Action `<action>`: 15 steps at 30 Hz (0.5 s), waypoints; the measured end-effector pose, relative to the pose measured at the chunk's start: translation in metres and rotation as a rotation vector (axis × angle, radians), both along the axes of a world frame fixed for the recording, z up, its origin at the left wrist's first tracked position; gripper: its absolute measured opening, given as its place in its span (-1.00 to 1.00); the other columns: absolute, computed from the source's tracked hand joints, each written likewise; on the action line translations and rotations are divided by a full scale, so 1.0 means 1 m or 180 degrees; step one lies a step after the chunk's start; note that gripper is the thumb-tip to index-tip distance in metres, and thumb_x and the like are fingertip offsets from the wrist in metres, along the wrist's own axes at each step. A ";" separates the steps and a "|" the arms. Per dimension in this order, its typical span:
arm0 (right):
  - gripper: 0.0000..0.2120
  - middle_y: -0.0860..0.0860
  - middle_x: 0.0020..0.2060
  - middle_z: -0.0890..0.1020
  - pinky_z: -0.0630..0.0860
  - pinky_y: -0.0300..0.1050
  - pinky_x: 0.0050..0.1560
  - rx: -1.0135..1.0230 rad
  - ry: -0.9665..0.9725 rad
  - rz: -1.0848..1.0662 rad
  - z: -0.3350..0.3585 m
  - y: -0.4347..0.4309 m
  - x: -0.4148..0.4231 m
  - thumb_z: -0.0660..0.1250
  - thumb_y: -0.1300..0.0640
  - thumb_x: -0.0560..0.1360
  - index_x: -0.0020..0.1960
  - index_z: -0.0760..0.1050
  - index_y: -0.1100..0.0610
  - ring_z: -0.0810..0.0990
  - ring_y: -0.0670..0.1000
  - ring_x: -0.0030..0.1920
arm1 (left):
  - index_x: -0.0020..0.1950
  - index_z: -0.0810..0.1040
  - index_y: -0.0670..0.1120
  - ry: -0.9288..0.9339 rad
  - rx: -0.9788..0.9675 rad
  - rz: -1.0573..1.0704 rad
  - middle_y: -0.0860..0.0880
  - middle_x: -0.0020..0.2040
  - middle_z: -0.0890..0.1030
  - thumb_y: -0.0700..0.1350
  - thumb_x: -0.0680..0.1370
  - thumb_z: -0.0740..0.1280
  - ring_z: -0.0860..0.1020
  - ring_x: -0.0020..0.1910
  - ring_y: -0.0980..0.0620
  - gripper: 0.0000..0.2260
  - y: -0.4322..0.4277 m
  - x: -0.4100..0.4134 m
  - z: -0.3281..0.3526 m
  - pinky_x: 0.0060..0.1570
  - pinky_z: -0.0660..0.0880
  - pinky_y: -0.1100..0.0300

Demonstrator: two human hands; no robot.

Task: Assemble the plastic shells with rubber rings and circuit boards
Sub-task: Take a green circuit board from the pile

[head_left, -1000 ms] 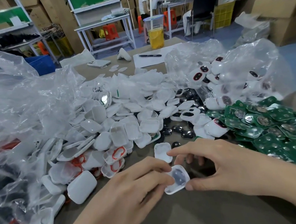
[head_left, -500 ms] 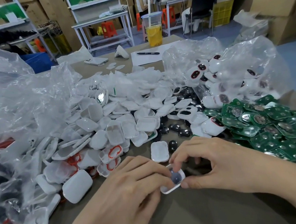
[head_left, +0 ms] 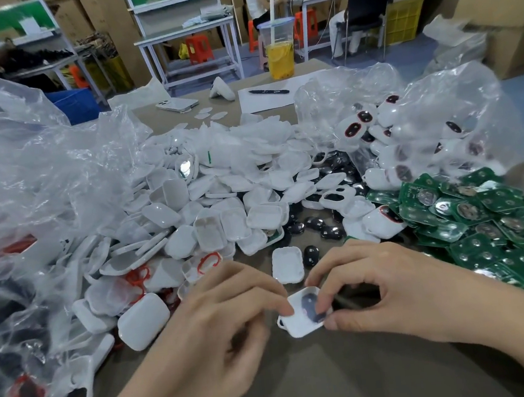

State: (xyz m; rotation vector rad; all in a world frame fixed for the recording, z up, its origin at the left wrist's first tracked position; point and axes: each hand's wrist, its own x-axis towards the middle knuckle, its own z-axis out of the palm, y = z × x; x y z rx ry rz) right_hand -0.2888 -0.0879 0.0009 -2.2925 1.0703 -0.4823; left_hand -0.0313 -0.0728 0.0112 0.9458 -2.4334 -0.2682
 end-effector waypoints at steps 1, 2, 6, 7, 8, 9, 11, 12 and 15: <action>-0.88 -0.41 0.16 0.50 0.24 -0.53 0.14 -0.0006 0.0010 0.0004 0.000 0.000 0.000 0.43 -0.19 0.47 -0.01 0.63 -0.22 0.42 -0.29 0.27 | -0.03 0.65 0.06 -0.0091 0.0016 -0.0055 0.28 0.05 0.60 -0.17 0.56 0.26 0.52 0.08 0.15 -0.80 0.000 -0.001 -0.001 0.05 0.46 0.18; -0.88 -0.41 0.16 0.50 0.24 -0.52 0.15 -0.0005 0.0007 0.0005 0.000 -0.001 0.000 0.43 -0.19 0.47 -0.01 0.63 -0.22 0.42 -0.29 0.27 | -0.04 0.66 0.06 -0.0171 0.0028 -0.0094 0.28 0.04 0.59 -0.17 0.56 0.26 0.51 0.08 0.16 -0.80 0.000 -0.001 -0.002 0.03 0.47 0.15; -0.87 -0.41 0.16 0.50 0.25 -0.52 0.15 -0.0006 -0.0002 -0.0009 -0.001 0.000 0.000 0.43 -0.20 0.47 -0.01 0.63 -0.22 0.43 -0.28 0.26 | -0.06 0.65 0.08 -0.0305 0.0072 -0.0153 0.28 0.01 0.59 -0.17 0.55 0.27 0.49 0.07 0.19 -0.80 -0.001 -0.003 -0.002 0.01 0.46 0.14; -0.86 -0.41 0.16 0.50 0.25 -0.52 0.15 -0.0012 0.0012 -0.0011 -0.001 0.000 0.000 0.42 -0.21 0.47 -0.01 0.63 -0.22 0.42 -0.28 0.26 | -0.06 0.65 0.08 -0.0307 0.0075 -0.0150 0.27 0.01 0.59 -0.17 0.55 0.27 0.49 0.07 0.20 -0.80 -0.001 -0.004 -0.002 0.01 0.46 0.15; -0.86 -0.41 0.16 0.50 0.25 -0.52 0.15 -0.0025 0.0025 -0.0013 -0.001 0.000 0.000 0.42 -0.21 0.47 -0.01 0.63 -0.22 0.42 -0.28 0.27 | -0.07 0.65 0.08 -0.0303 0.0058 -0.0143 0.27 0.01 0.59 -0.17 0.55 0.27 0.49 0.07 0.20 -0.80 -0.001 -0.005 -0.003 0.01 0.46 0.16; -0.86 -0.40 0.16 0.50 0.25 -0.52 0.15 -0.0043 0.0034 -0.0013 -0.001 -0.001 0.000 0.42 -0.21 0.47 -0.01 0.63 -0.23 0.42 -0.28 0.27 | -0.06 0.65 0.07 -0.0287 0.0025 -0.0132 0.26 0.01 0.59 -0.17 0.55 0.27 0.49 0.07 0.20 -0.80 0.000 -0.006 -0.004 0.01 0.45 0.18; -0.87 -0.39 0.16 0.50 0.25 -0.51 0.15 -0.0062 0.0032 -0.0011 -0.001 -0.001 0.000 0.42 -0.21 0.48 -0.01 0.62 -0.23 0.42 -0.28 0.27 | -0.04 0.65 0.07 -0.0179 -0.0038 -0.0066 0.25 0.04 0.58 -0.17 0.56 0.26 0.49 0.06 0.20 -0.80 -0.001 -0.006 -0.006 0.02 0.44 0.21; -0.87 -0.38 0.16 0.51 0.25 -0.51 0.14 -0.0079 0.0027 -0.0009 -0.001 -0.001 0.000 0.43 -0.20 0.48 -0.01 0.62 -0.22 0.42 -0.27 0.27 | -0.02 0.64 0.07 -0.0086 -0.0046 -0.0001 0.25 0.05 0.57 -0.16 0.57 0.24 0.50 0.05 0.20 -0.80 -0.001 -0.006 -0.007 0.02 0.43 0.22; -0.87 -0.36 0.16 0.51 0.25 -0.51 0.13 -0.0142 0.0051 -0.0019 -0.002 0.000 0.000 0.42 -0.20 0.48 0.00 0.60 -0.22 0.43 -0.26 0.26 | 0.02 0.62 0.09 0.0135 -0.0024 0.0269 0.26 0.05 0.55 -0.12 0.61 0.17 0.52 0.04 0.15 -0.76 -0.004 -0.003 -0.008 -0.01 0.40 0.29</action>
